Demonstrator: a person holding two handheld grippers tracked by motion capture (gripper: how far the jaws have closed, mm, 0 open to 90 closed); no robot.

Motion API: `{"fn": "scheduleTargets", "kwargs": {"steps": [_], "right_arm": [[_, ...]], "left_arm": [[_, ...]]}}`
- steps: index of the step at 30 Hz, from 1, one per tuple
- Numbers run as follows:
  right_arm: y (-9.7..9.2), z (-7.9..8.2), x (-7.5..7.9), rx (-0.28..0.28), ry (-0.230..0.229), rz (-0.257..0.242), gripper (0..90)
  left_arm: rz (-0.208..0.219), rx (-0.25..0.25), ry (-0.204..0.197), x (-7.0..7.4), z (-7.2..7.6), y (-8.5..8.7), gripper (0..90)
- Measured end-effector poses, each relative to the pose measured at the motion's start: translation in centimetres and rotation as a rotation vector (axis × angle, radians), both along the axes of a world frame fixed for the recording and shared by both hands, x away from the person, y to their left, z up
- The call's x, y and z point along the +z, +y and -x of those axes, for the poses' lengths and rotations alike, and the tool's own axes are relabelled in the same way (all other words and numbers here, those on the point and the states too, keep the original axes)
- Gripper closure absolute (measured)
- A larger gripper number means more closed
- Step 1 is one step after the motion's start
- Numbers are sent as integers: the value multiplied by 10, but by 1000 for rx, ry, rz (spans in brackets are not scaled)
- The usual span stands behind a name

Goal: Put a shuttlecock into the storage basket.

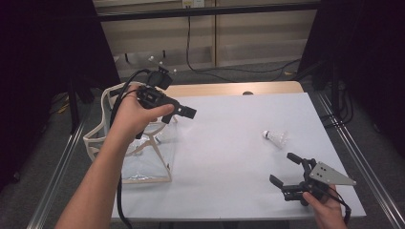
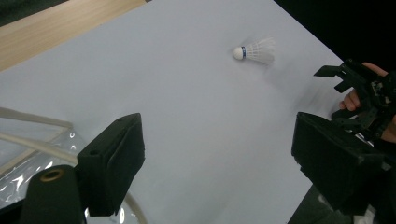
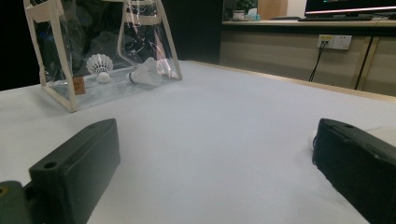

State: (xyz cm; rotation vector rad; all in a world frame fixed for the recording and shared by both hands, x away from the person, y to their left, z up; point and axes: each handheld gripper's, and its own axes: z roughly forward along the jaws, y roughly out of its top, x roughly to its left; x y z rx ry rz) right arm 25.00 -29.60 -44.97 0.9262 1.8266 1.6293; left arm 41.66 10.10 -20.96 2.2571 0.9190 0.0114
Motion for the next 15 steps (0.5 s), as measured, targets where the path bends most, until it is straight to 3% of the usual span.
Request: {"fn": "scheduleTargets", "kwargs": {"steps": [15], "right_arm": [[-1,0,0,0,0,0,6]], "left_arm": [[-22,-56,-8,-19,0,-34,130]]}}
